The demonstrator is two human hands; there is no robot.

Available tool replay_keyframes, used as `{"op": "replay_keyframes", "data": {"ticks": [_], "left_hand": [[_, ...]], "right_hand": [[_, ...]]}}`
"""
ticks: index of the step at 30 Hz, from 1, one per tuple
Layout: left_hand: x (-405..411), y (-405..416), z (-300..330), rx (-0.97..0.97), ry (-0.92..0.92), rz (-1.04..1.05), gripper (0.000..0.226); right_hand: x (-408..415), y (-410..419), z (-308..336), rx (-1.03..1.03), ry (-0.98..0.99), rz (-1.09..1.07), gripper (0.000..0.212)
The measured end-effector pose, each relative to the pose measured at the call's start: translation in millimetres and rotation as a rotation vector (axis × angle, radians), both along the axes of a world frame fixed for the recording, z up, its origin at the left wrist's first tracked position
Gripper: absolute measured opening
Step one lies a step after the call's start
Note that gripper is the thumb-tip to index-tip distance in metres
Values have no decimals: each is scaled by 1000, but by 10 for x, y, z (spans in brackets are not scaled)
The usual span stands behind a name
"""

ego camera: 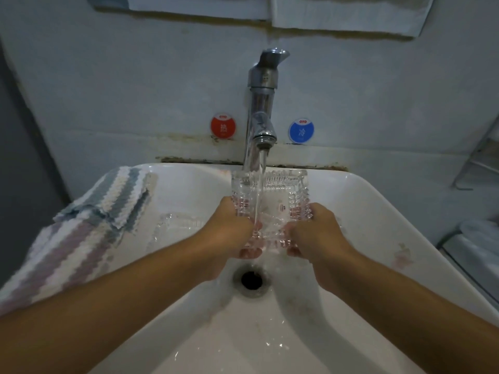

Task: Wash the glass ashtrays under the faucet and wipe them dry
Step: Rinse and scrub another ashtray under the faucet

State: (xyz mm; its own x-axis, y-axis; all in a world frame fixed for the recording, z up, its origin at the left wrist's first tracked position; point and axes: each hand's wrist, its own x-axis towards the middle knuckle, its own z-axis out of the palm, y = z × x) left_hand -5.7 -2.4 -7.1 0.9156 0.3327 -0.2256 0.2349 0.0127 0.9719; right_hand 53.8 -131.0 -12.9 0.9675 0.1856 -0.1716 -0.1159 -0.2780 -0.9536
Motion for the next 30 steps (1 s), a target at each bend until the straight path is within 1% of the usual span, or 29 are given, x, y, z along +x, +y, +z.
{"op": "replay_keyframes", "data": {"ticks": [4,10,13,14,15,19,23,27,30], "left_hand": [[10,-6,-64,-18,-12,-21,47],[38,1,-117,59,-76,29,45],[63,21,-119,24,-79,26,27],[75,24,-124,11,-68,18,25],[89,25,-135,-5,-56,-2,27],[93,26,-183,-102,-39,-50,49],[62,6,-163,-118,-83,-17,54],[64,20,-115,-132,-79,-63,46],[68,30,-112,-266,-91,-96,44]], "right_hand": [[-2,-20,33,-22,-45,-26,30],[-44,5,50,-1,-57,-79,29],[-54,12,68,-2,-60,-91,33],[-51,6,73,3,-60,-99,34],[-47,-3,78,4,-62,-109,35],[-47,-28,117,-1,-82,-133,32],[-58,-26,154,6,-105,-125,32],[-73,-28,159,8,-101,-116,30],[-72,-44,170,7,-112,-124,32]]}}
